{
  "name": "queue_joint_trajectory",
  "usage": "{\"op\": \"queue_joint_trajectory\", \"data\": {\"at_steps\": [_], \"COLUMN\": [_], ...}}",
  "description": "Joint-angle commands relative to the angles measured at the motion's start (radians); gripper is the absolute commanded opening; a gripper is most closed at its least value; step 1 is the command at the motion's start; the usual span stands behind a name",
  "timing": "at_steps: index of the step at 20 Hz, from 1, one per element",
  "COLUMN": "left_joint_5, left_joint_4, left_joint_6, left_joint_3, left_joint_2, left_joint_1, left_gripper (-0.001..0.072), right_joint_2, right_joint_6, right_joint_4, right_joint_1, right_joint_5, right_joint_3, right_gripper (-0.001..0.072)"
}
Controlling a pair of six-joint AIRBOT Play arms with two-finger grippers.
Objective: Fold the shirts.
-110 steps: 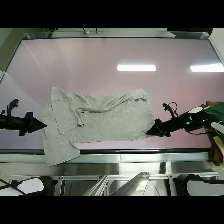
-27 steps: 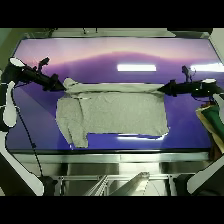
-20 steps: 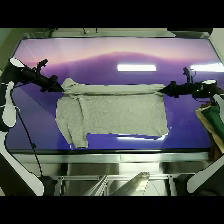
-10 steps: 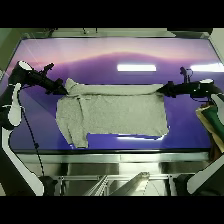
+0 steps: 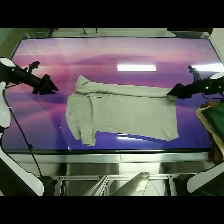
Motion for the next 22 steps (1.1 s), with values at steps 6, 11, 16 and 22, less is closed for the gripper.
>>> {"op": "queue_joint_trajectory", "data": {"at_steps": [6, 11, 16, 22], "left_joint_5": [0.087, 0.131, 0.337, 0.253], "left_joint_4": [0.047, 0.043, -0.054, -0.082], "left_joint_6": [0.031, 0.107, 0.236, 0.264], "left_joint_3": [-0.383, -0.647, -0.834, -0.919], "left_joint_2": [0.285, 0.368, 0.367, 0.307], "left_joint_1": [0.072, 0.003, -0.105, -0.155], "left_gripper": [0.0294, 0.0294, 0.0294, 0.0264], "right_joint_2": [0.097, 0.113, 0.235, 0.481], "right_joint_6": [0.042, 0.144, 0.163, 0.167], "right_joint_4": [-0.008, -0.016, -0.016, -0.016], "right_joint_1": [-0.043, -0.124, -0.227, -0.379], "right_joint_5": [0.119, 0.335, 0.383, 0.277], "right_joint_3": [0.004, -0.015, -0.245, -0.562], "right_gripper": [0.0581, 0.0493, 0.0494, 0.0496]}}
